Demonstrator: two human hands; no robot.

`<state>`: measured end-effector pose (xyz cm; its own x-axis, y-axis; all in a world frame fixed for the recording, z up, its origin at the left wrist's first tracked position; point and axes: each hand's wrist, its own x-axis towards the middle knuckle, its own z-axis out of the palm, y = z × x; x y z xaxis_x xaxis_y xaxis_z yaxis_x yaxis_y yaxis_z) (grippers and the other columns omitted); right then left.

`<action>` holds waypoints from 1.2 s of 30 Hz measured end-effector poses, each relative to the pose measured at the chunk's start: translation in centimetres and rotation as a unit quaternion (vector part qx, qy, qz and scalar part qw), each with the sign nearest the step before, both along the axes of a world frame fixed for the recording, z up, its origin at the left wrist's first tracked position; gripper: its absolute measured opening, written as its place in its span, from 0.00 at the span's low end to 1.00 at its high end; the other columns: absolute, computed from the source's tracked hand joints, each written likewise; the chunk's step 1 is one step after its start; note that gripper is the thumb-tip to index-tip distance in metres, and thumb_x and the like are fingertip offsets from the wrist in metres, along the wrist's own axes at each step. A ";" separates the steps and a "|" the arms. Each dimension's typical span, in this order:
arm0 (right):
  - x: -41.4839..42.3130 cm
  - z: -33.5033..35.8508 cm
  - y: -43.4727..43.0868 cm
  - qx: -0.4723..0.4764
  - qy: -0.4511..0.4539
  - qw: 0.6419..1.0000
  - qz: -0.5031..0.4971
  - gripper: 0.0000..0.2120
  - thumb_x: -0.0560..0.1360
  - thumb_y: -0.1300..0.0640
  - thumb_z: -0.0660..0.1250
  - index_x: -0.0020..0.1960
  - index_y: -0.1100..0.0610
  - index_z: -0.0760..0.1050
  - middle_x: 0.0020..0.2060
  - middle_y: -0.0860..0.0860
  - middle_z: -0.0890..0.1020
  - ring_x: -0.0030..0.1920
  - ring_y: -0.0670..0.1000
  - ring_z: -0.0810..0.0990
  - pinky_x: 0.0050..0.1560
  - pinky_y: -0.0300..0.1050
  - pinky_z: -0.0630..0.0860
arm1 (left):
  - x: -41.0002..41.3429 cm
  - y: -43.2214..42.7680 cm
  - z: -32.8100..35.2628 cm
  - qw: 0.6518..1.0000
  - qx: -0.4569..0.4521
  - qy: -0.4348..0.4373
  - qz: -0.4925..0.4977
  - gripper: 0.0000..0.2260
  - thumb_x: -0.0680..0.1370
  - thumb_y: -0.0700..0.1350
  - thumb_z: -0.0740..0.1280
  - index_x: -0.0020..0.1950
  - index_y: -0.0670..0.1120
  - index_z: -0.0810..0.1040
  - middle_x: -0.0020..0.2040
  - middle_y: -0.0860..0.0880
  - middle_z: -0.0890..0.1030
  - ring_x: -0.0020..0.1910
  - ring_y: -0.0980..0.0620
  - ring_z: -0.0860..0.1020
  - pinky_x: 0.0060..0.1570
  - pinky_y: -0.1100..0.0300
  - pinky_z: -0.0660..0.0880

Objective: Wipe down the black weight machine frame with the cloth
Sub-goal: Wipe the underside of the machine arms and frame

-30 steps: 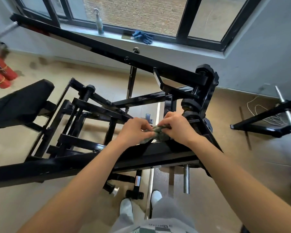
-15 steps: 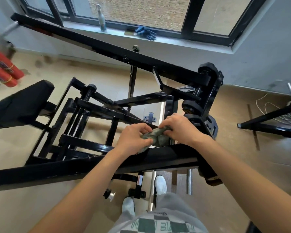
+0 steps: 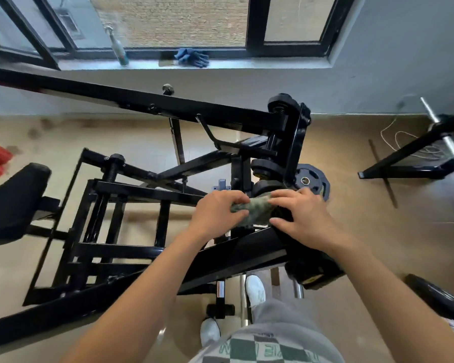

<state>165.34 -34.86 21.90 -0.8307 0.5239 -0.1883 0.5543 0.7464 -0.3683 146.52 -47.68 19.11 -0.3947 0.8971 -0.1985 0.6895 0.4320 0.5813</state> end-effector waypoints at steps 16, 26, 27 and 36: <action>3.9 -0.9 -4.0 -0.108 0.167 0.960 -0.199 0.19 0.69 0.40 0.65 0.56 0.43 0.82 0.51 0.37 0.81 0.55 0.44 0.77 0.62 0.55 0.74 | -4.6 -0.3 2.3 0.969 -0.107 -0.163 -0.149 0.14 0.82 0.48 0.67 0.63 0.65 0.78 0.56 0.58 0.82 0.55 0.58 0.80 0.58 0.54 0.77; 4.0 -1.0 -4.3 -0.121 0.183 0.953 -0.211 0.18 0.69 0.41 0.65 0.56 0.44 0.83 0.52 0.38 0.82 0.55 0.45 0.78 0.63 0.56 0.73 | -6.1 -3.2 3.4 0.993 -0.064 -0.090 -0.052 0.06 0.78 0.45 0.74 0.48 0.57 0.85 0.43 0.51 0.82 0.34 0.61 0.76 0.39 0.64 0.74; 4.0 -1.0 -4.3 -0.122 0.184 0.952 -0.210 0.18 0.70 0.42 0.65 0.56 0.44 0.83 0.52 0.38 0.82 0.56 0.45 0.78 0.63 0.56 0.73 | -5.7 -3.0 3.8 0.994 -0.027 -0.096 -0.037 0.06 0.77 0.43 0.74 0.47 0.55 0.85 0.42 0.51 0.82 0.32 0.61 0.76 0.37 0.66 0.74; 4.0 -1.6 -4.1 -0.112 0.195 0.953 -0.203 0.12 0.74 0.49 0.71 0.57 0.46 0.83 0.52 0.39 0.82 0.56 0.46 0.78 0.63 0.57 0.73 | -3.9 0.5 7.3 0.977 0.204 -0.046 0.027 0.08 0.77 0.39 0.73 0.53 0.49 0.85 0.44 0.54 0.84 0.35 0.62 0.76 0.38 0.71 0.73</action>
